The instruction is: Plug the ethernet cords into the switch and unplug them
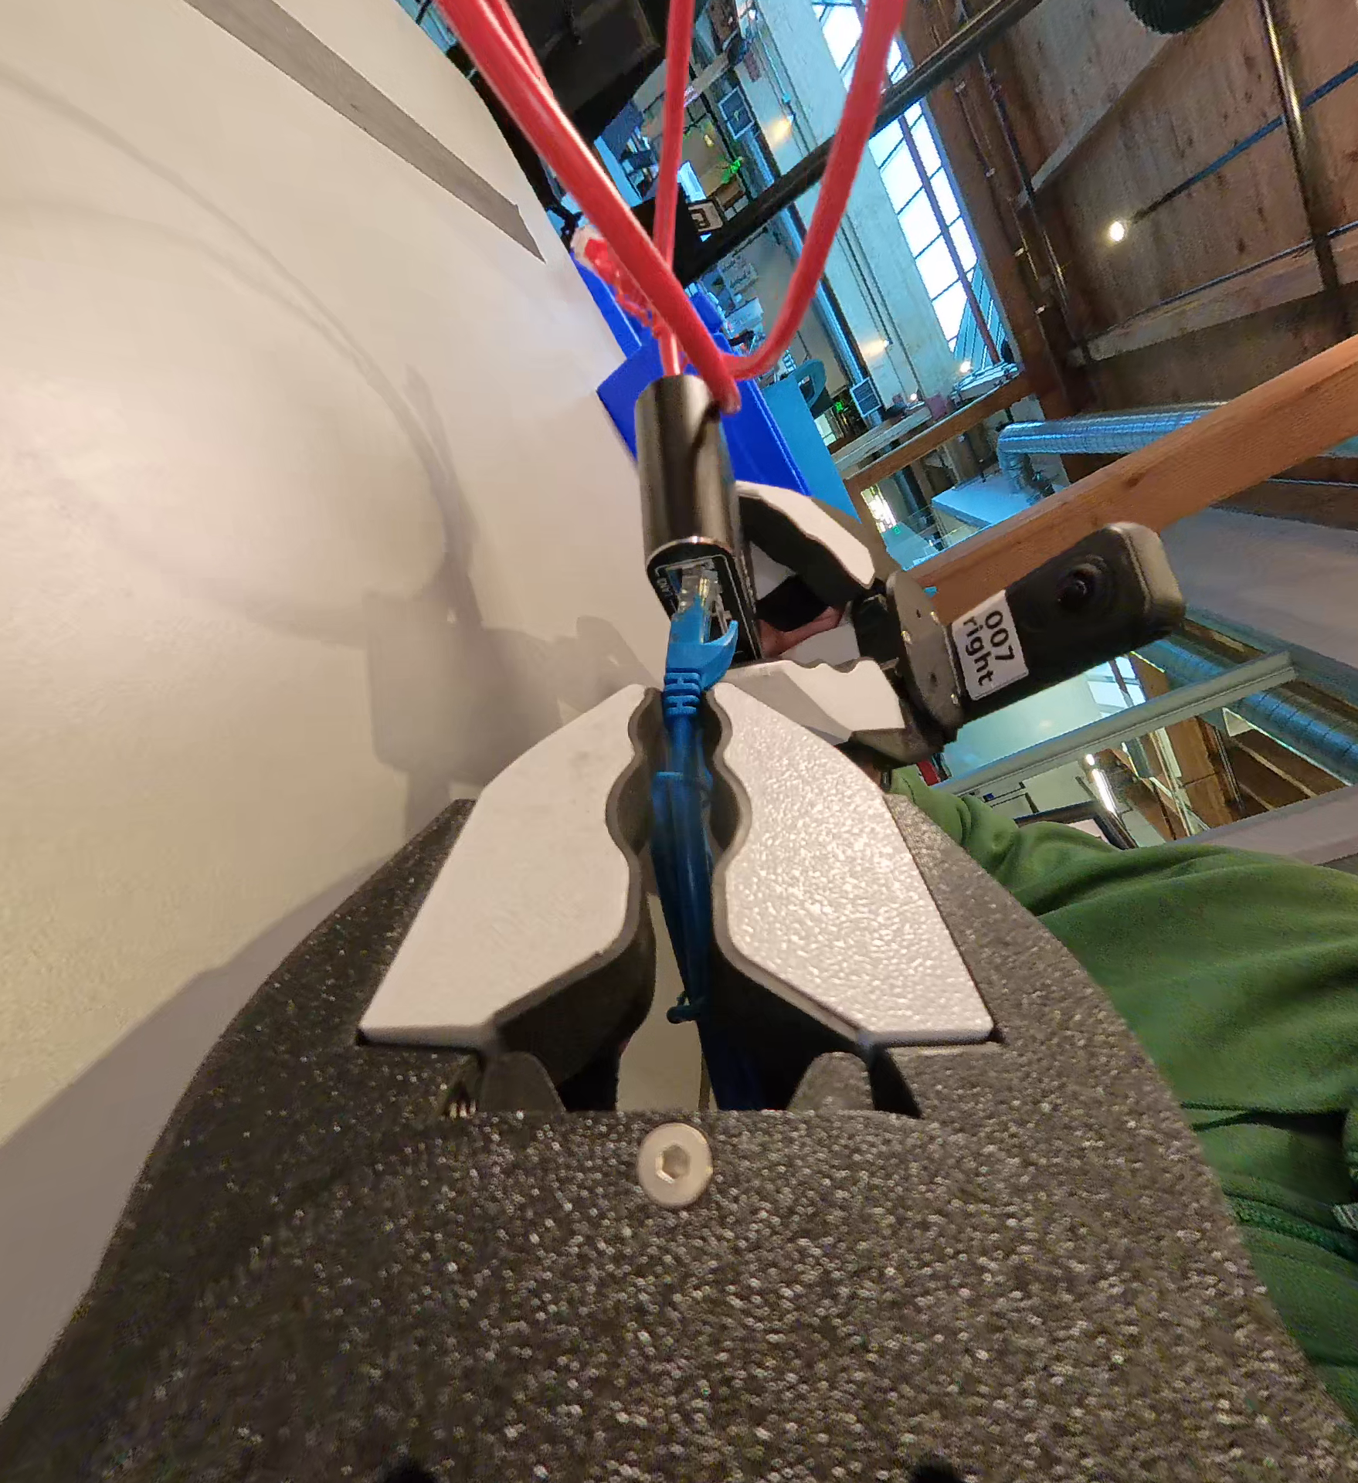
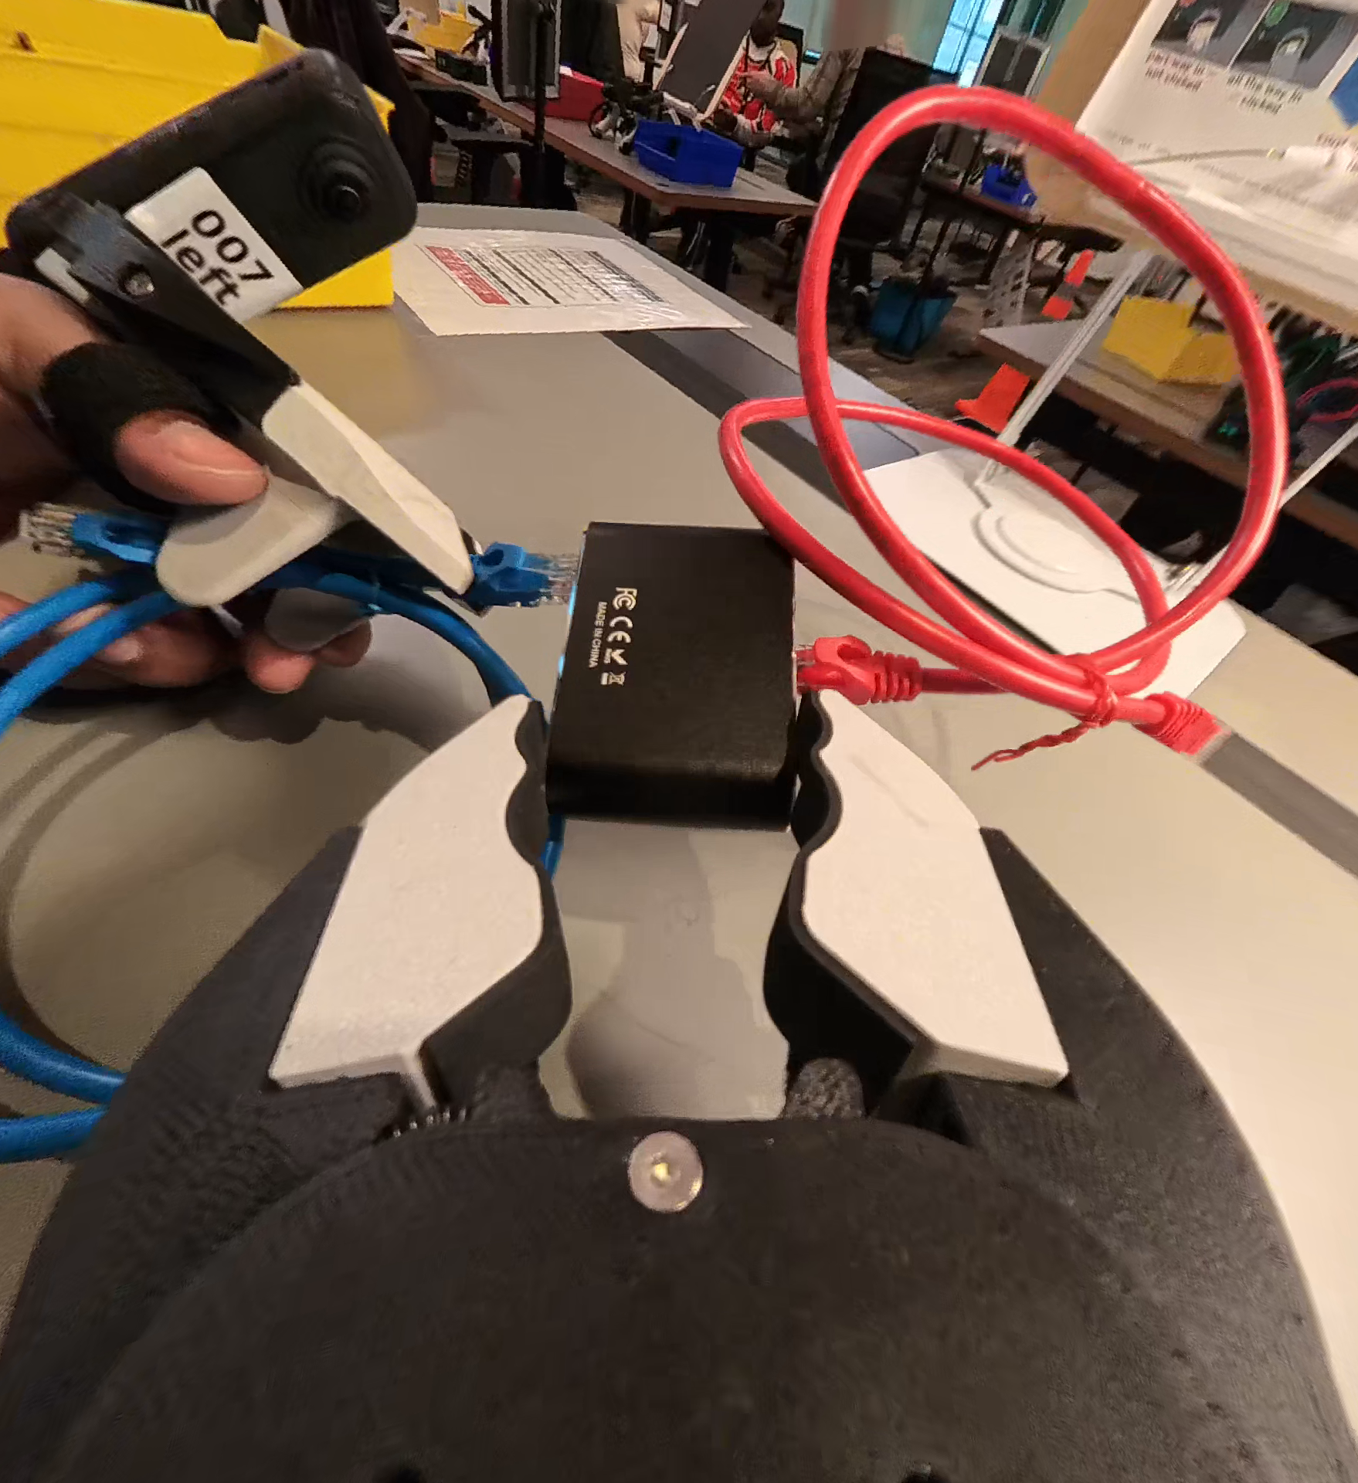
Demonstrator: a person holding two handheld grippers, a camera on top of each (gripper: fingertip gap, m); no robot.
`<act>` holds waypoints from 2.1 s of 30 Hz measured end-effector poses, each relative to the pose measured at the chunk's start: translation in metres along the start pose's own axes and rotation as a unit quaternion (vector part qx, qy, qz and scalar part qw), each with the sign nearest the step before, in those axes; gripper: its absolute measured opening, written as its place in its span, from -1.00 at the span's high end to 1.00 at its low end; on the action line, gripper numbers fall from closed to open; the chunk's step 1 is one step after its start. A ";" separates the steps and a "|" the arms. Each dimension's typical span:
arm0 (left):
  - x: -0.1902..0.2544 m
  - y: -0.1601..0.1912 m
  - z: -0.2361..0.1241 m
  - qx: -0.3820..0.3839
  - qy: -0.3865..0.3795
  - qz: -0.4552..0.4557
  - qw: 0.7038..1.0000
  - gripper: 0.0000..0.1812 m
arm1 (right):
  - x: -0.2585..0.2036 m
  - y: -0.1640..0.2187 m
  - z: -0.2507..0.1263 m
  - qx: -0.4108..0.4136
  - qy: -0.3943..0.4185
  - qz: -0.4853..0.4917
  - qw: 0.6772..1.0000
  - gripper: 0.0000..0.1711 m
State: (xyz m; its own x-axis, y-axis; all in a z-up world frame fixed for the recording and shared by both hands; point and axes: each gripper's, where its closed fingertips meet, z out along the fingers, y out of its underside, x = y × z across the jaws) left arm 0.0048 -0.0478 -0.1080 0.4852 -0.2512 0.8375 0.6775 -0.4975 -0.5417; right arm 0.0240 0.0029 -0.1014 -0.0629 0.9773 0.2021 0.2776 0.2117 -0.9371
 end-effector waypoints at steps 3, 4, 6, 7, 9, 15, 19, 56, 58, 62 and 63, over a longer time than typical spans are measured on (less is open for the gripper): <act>0.001 0.000 0.000 0.005 0.002 -0.010 1.000 0.90 | 0.001 -0.002 -0.001 0.007 0.014 -0.022 1.000 0.30; 0.001 0.000 0.000 0.008 0.005 -0.015 1.000 0.90 | 0.001 -0.003 -0.001 0.011 0.019 -0.026 0.999 0.30; 0.003 0.000 0.001 0.013 0.016 -0.027 0.999 0.90 | -0.004 -0.005 -0.001 0.018 0.011 -0.029 0.999 0.30; 0.003 0.000 0.001 0.015 0.017 -0.031 0.999 0.90 | -0.004 -0.006 -0.001 0.020 0.014 -0.028 0.999 0.30; 0.002 0.000 0.001 0.016 0.014 -0.032 0.999 0.90 | -0.005 -0.003 0.001 0.012 0.010 -0.027 1.000 0.30; 0.005 0.005 0.003 0.003 0.008 -0.006 1.000 0.90 | -0.004 -0.003 -0.002 0.018 -0.026 -0.061 0.998 0.29; 0.006 0.009 0.006 -0.005 -0.002 0.014 1.000 0.90 | -0.005 -0.004 -0.005 0.023 -0.036 -0.102 0.994 0.29; 0.079 -0.093 -0.252 0.058 -0.418 0.409 0.809 0.62 | 0.024 0.068 -0.008 -0.186 -0.037 0.046 0.981 0.30; 0.063 -0.100 -0.317 0.035 -0.510 0.379 0.772 0.62 | 0.024 0.068 -0.008 -0.186 -0.041 0.050 0.980 0.30; -0.013 -0.080 -0.429 -0.088 -0.621 0.235 0.743 0.60 | 0.023 0.067 -0.008 -0.186 -0.044 0.048 0.980 0.28; -0.034 -0.068 -0.448 -0.127 -0.629 0.192 0.743 0.61 | 0.023 0.067 -0.008 -0.185 -0.044 0.047 0.981 0.27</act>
State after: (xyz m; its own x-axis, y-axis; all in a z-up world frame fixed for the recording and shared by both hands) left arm -0.3054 -0.3772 -0.0678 0.8565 0.4799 -0.1900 0.3071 -0.7697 -0.5597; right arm 0.0486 0.0393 -0.1579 -0.0984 0.9920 0.0787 0.6146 0.1227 -0.7792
